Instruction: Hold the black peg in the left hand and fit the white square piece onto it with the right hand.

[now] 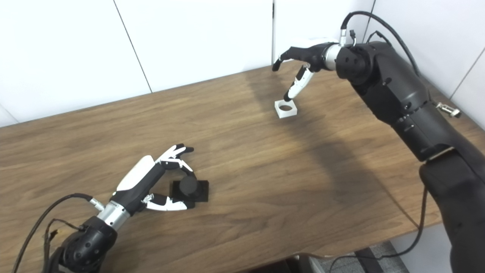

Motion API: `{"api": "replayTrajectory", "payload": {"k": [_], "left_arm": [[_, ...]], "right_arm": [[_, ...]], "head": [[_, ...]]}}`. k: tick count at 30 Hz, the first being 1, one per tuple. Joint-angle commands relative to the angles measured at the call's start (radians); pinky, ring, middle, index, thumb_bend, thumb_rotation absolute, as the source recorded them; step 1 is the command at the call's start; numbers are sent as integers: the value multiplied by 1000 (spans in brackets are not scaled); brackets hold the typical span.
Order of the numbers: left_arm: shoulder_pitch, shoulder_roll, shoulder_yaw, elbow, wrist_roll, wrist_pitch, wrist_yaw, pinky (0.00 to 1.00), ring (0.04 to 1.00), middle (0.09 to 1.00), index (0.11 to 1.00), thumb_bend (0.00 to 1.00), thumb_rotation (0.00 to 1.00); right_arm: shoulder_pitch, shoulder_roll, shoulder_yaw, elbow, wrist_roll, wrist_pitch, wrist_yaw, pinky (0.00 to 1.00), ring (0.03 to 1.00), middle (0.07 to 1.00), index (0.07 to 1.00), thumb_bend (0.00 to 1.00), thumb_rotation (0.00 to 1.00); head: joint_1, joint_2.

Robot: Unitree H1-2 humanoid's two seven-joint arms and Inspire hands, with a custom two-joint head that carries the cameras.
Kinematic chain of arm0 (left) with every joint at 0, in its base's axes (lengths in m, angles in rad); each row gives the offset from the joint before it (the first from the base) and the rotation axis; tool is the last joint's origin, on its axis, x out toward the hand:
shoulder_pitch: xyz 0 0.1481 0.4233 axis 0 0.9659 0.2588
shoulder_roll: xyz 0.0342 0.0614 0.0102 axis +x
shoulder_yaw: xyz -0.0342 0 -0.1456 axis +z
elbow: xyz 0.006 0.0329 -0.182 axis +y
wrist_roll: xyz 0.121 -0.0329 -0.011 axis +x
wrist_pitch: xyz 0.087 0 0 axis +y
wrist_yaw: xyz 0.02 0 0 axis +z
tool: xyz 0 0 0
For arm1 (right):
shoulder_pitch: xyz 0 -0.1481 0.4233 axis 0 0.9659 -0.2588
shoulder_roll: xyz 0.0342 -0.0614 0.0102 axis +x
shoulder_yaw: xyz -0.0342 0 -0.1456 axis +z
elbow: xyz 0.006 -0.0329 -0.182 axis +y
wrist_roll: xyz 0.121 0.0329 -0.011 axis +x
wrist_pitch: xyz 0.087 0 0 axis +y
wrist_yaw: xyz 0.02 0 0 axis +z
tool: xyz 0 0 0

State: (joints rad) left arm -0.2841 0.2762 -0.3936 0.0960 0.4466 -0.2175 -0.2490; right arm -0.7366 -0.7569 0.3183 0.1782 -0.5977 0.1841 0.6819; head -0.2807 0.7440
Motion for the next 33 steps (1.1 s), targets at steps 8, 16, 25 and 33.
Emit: {"api": "replayTrajectory", "payload": {"k": [8,16,25,33], "left_arm": [[8,18,-1,-3,21,26,-25,865,993,934,493,517,86],[10,21,3,-7,14,28,-28,875,994,934,494,517,87],[10,22,5,-11,11,31,-32,870,993,933,493,517,87],[12,24,3,-17,16,38,-35,870,992,935,493,517,87]], "right_arm": [[-48,-27,13,12,-32,-6,29,1000,998,970,849,925,317],[-30,-22,25,23,-40,-9,42,997,996,968,823,922,311],[-3,-4,23,37,-40,1,28,1000,995,965,818,908,292],[22,10,14,60,-30,-18,-10,1000,986,960,816,884,281]], "head": [[7,4],[18,11],[27,12],[29,12]]}}
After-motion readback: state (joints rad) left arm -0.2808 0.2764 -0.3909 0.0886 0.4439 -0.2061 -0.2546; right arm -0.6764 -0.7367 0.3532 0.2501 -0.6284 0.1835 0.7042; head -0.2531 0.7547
